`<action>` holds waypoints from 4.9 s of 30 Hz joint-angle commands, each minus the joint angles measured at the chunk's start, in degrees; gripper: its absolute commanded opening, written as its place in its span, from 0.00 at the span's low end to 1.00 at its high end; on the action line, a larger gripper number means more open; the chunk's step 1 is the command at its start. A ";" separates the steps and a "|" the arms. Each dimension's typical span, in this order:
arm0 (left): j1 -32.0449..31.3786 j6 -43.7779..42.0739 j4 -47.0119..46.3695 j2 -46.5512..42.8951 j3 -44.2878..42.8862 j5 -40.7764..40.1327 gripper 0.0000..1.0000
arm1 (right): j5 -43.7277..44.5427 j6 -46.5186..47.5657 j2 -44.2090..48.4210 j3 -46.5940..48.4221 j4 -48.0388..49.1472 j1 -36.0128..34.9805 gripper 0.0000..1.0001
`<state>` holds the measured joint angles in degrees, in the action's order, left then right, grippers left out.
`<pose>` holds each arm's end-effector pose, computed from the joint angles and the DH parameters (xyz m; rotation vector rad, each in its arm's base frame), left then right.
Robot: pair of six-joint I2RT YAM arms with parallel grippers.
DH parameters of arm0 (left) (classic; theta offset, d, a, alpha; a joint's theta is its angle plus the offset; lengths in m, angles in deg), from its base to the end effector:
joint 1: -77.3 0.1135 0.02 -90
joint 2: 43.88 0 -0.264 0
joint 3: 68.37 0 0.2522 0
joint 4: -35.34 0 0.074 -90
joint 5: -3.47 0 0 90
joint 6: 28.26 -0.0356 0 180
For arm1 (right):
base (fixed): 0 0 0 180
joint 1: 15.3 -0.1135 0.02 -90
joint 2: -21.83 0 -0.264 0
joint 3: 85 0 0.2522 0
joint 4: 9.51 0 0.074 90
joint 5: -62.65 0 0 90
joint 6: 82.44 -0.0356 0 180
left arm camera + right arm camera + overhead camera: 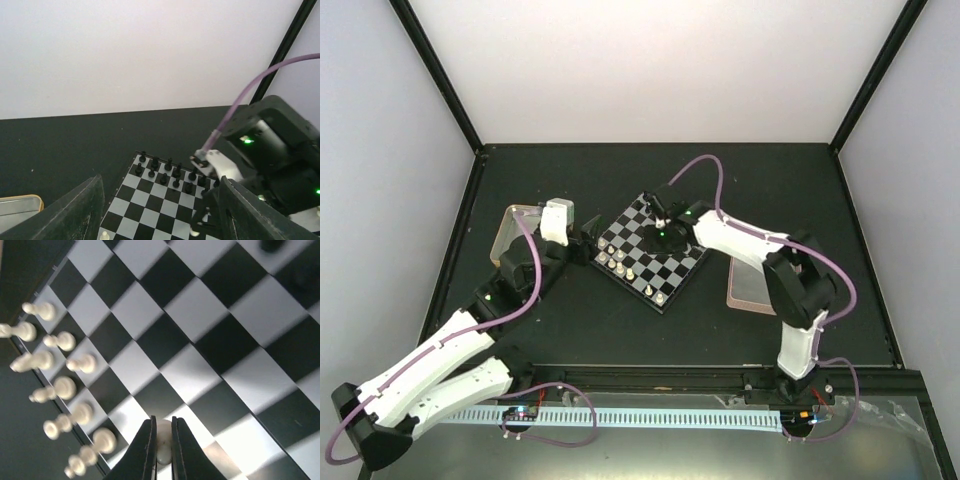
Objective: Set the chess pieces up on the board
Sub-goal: Place the chess piece on the chessboard, then pick up the chess piece from the storage box.
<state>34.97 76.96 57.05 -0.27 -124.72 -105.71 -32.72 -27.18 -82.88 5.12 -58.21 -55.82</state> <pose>0.1418 -0.1133 0.3344 0.1619 1.7323 -0.4533 0.2869 0.2496 0.2076 -0.1714 2.7795 0.5070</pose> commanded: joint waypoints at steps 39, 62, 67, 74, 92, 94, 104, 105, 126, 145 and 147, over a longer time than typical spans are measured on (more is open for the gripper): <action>0.75 -0.89 -1.97 -0.43 0.95 -2.09 0.65 | -4.82 3.18 -18.66 17.73 -5.29 -5.48 0.15; 0.75 -0.73 -2.17 -0.38 1.31 -2.54 0.65 | 9.68 -3.27 3.64 5.18 -0.94 -1.07 0.30; 0.93 -0.46 -2.96 -0.07 1.50 -1.64 0.65 | 19.13 -4.68 16.88 -6.70 -1.81 4.55 0.29; 1.25 0.65 -3.48 0.14 2.20 -0.35 0.66 | 28.86 -6.54 31.67 -21.45 -4.49 15.12 0.32; 1.83 0.97 -2.21 0.77 1.40 1.84 0.66 | 16.43 1.55 23.46 -29.88 3.60 39.48 0.26; 1.81 0.87 -2.23 0.75 1.38 1.78 0.66 | 16.09 1.80 22.07 -29.73 4.10 40.15 0.26; 1.94 0.76 -2.23 1.03 1.29 2.04 0.66 | 13.93 4.15 17.73 -28.38 6.23 41.11 0.24; 1.93 0.77 -2.23 1.03 1.29 2.04 0.66 | 14.38 4.22 17.56 -28.23 6.20 41.11 0.24; 1.90 0.30 -2.24 0.95 1.34 2.48 0.66 | 16.21 4.77 14.43 -26.41 5.02 41.31 0.13; 1.95 0.42 -2.21 0.84 1.37 2.67 0.66 | 16.33 4.58 14.04 -26.96 4.71 41.30 0.09; 1.90 0.49 -2.23 0.91 1.37 2.67 0.66 | 16.19 4.66 14.20 -27.10 4.66 41.31 0.12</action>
<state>36.48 77.77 55.25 0.74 -122.43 -103.62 -17.11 -22.70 -68.04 -22.47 -53.24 -14.88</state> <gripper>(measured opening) 0.664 0.106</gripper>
